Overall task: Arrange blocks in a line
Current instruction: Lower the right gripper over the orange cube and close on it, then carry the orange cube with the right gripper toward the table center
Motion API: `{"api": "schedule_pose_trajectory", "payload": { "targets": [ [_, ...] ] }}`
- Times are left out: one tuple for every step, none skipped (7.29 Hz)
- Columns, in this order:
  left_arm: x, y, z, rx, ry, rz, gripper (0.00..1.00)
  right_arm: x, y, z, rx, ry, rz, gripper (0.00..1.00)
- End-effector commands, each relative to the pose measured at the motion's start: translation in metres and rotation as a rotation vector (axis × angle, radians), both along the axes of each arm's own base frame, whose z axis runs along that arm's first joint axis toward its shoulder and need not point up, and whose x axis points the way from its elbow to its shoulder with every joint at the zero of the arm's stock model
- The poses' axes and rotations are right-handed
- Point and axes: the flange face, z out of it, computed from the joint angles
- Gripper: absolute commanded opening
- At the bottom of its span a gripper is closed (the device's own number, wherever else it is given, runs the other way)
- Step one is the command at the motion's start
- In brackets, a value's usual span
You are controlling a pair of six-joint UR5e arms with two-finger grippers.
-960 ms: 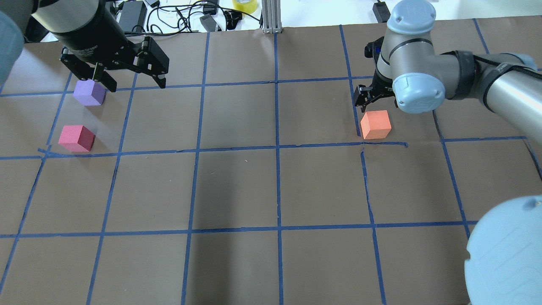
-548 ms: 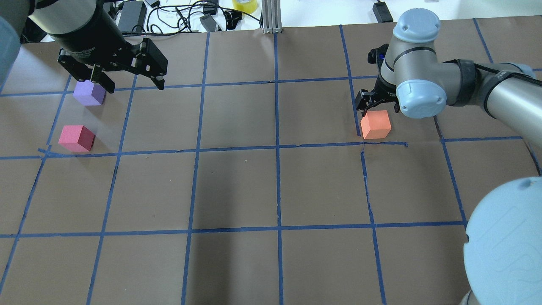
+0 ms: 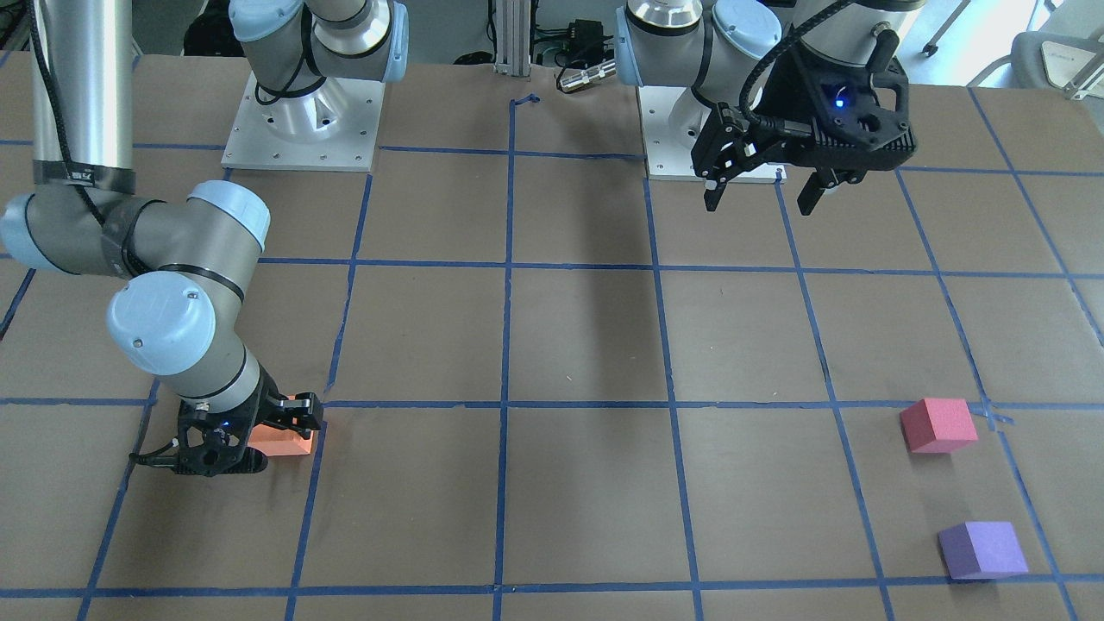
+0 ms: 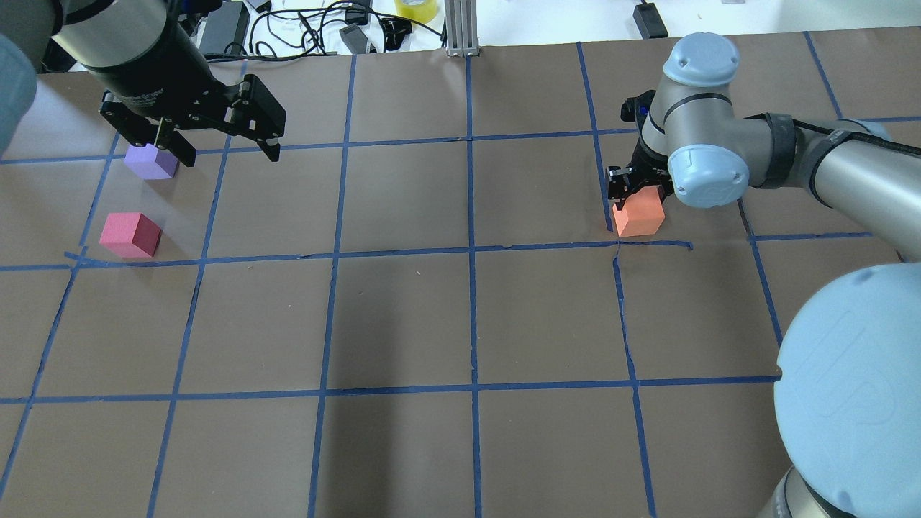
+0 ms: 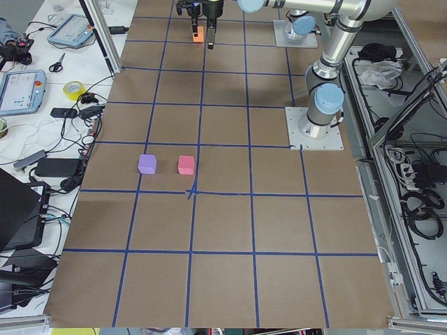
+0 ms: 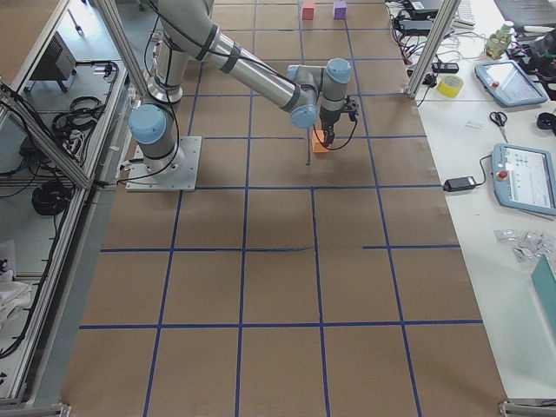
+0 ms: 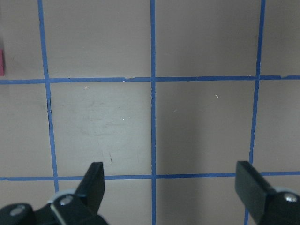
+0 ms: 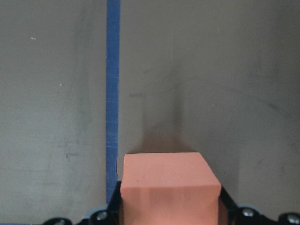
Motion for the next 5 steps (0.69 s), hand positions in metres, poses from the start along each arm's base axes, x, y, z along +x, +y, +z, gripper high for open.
{"api": "schedule_pose_trajectory", "payload": {
  "targets": [
    [0.001, 0.000, -0.001, 0.002, 0.000, 0.003, 1.00, 0.000, -0.009, 0.016, -0.034, 0.000, -0.011, 0.00],
    [-0.001, -0.004, -0.002, -0.002, 0.011, 0.009, 1.00, 0.006, -0.016, 0.030, -0.060, 0.000, -0.003, 0.00],
    [0.000, 0.000, 0.006, -0.020, 0.002, 0.009, 1.00, 0.017, -0.020, 0.039, -0.074, -0.001, -0.003, 0.00],
    [0.000, 0.005, 0.007, -0.016, 0.001, 0.001, 1.00, 0.052, -0.016, 0.042, -0.085, -0.007, -0.015, 0.00],
    [-0.001, 0.003, 0.005, -0.013, 0.003, 0.001, 1.00, 0.096, -0.009, 0.044, -0.100, -0.018, -0.050, 0.00]
  ]
}}
